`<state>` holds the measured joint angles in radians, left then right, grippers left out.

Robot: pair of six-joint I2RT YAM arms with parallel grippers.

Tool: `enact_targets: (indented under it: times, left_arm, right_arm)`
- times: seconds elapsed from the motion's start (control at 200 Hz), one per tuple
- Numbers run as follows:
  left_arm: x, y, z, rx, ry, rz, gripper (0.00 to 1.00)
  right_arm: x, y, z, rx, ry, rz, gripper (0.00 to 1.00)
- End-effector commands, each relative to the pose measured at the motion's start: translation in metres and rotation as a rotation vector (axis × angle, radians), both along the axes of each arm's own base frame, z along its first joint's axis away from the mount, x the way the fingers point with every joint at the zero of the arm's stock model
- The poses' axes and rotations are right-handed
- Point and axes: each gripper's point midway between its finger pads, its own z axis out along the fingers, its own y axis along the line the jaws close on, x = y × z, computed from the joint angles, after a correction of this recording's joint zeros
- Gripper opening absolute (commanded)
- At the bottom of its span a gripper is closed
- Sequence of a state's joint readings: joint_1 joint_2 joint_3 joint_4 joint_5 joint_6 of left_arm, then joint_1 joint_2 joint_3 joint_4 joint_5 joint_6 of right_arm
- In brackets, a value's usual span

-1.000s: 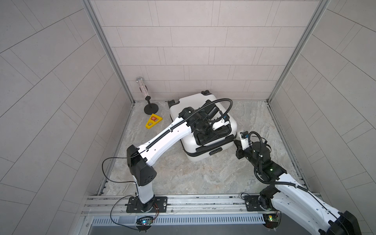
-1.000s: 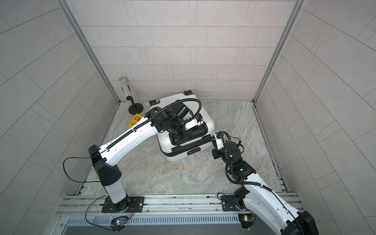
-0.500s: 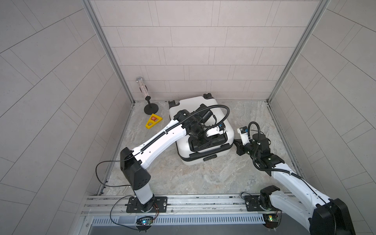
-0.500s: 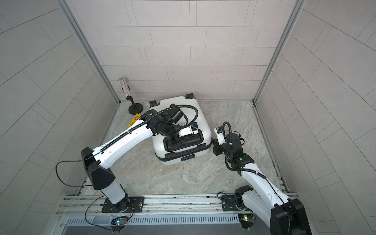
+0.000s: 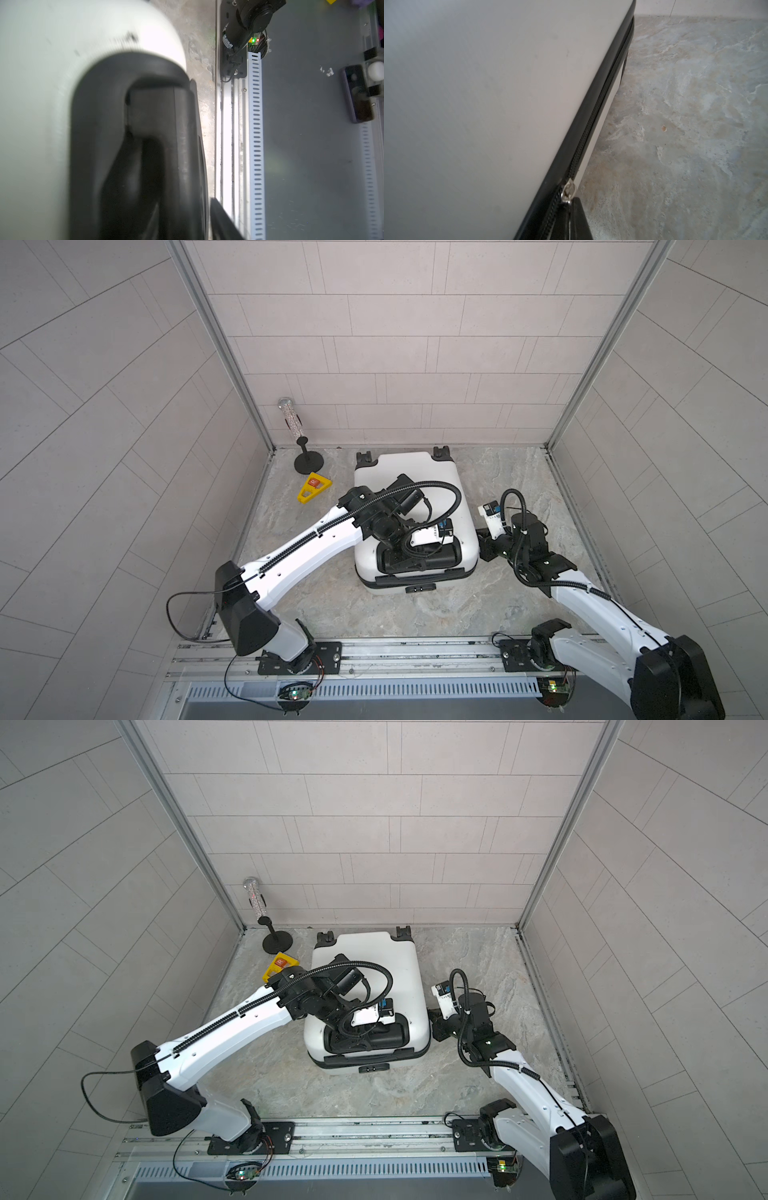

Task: Open the suitcase zippers
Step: Unzip the zipper on the suitcase, then adjust the suitcase at the center of the board.

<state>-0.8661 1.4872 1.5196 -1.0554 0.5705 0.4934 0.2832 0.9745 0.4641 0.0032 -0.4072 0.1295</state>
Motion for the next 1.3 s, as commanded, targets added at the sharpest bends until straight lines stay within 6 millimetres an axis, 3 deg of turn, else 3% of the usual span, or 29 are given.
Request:
enact_targets:
  times: [0.0,0.155,0.29,0.46,0.596,0.796,1.051,1.296]
  left_arm:
    - [0.010,-0.012,0.040,-0.157,-0.053,0.097,0.60]
    - [0.048,0.000,0.062,-0.217,-0.101,0.390,0.76]
    - [0.106,0.053,0.069,-0.175,-0.156,0.827,0.83]
    - [0.152,0.136,0.045,-0.071,-0.031,1.247,0.83]
    - [0.168,0.160,0.026,-0.049,0.102,1.357,0.82]
    - [0.183,0.152,0.000,-0.015,0.176,1.343,0.81]
    - [0.200,0.122,-0.030,-0.003,0.291,1.249,0.75]
    - [0.215,0.082,-0.049,0.030,0.301,1.139,0.74]
  right_arm:
    - [0.004,0.005,0.030,0.023,-0.125,-0.004,0.00]
    - [-0.005,0.005,0.019,0.011,-0.108,-0.008,0.00]
    - [-0.012,0.004,0.013,-0.002,-0.096,-0.003,0.00]
    - [-0.017,0.009,0.011,-0.010,-0.094,0.014,0.00]
    - [-0.020,0.013,0.011,-0.021,-0.102,0.033,0.00]
    - [-0.024,0.023,0.011,-0.039,-0.110,0.068,0.00]
    - [-0.033,0.037,0.015,-0.084,-0.132,0.116,0.00]
    - [-0.049,0.067,0.021,-0.111,-0.184,0.176,0.00]
